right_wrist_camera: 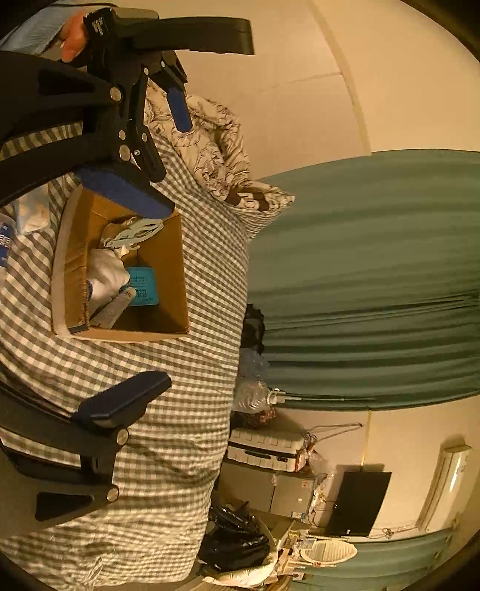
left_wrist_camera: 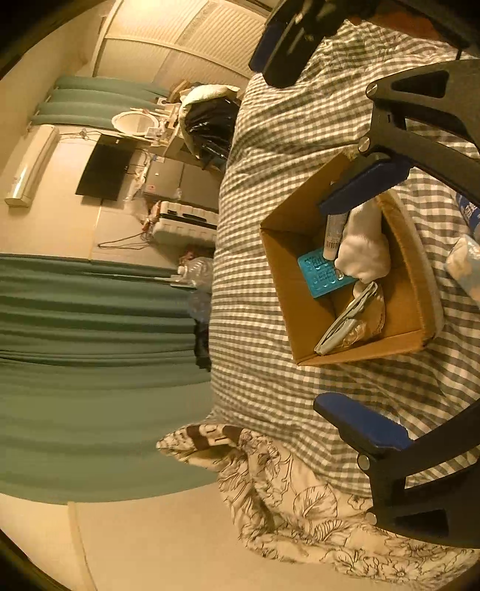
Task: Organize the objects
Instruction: 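Move both grippers back toward the floss container and tissue pack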
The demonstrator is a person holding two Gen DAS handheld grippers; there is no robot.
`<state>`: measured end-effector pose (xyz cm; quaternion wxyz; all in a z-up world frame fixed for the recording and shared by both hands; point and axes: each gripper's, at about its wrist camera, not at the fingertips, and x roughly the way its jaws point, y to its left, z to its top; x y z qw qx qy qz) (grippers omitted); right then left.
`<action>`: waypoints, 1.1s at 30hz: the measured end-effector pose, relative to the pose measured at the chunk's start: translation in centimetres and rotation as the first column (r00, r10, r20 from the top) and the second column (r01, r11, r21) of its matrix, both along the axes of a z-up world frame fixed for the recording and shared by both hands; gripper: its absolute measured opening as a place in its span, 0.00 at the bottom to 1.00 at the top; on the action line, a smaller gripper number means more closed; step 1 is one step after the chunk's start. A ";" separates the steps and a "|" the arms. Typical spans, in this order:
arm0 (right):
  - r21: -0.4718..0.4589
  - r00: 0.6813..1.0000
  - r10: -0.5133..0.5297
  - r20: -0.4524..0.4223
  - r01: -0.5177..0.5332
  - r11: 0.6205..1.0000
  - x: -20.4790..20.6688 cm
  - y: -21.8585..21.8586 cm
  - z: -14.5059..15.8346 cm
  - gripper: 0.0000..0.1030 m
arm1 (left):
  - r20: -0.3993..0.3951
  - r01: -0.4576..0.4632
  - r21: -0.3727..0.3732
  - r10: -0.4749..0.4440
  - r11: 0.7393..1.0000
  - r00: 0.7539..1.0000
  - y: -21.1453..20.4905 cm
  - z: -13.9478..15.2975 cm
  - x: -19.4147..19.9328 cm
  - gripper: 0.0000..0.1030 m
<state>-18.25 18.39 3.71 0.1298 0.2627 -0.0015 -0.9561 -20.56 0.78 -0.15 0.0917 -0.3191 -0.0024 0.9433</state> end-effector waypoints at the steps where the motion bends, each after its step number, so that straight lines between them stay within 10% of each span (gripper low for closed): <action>1: 0.004 1.000 -0.007 -0.008 0.007 1.000 0.6 0.2 0.4 0.86 | -0.005 -0.002 0.000 0.002 1.000 1.000 0.0 0.2 0.5 0.98; 13: 0.052 0.999 -0.044 0.030 0.042 0.998 5.9 1.2 -0.6 0.92 | 0.006 -0.042 -0.013 0.042 0.999 0.999 -0.9 -2.0 5.8 0.98; 25: 0.116 0.941 -0.034 0.337 -0.006 0.993 5.7 -2.0 -14.9 0.92 | 0.175 -0.040 -0.128 0.062 0.991 0.983 -0.5 -11.7 9.1 0.98; 33: 0.139 0.908 -0.007 0.418 -0.056 0.989 5.5 -4.4 -18.5 0.92 | 0.218 -0.022 -0.161 0.057 0.987 0.974 -1.7 -13.8 9.4 0.98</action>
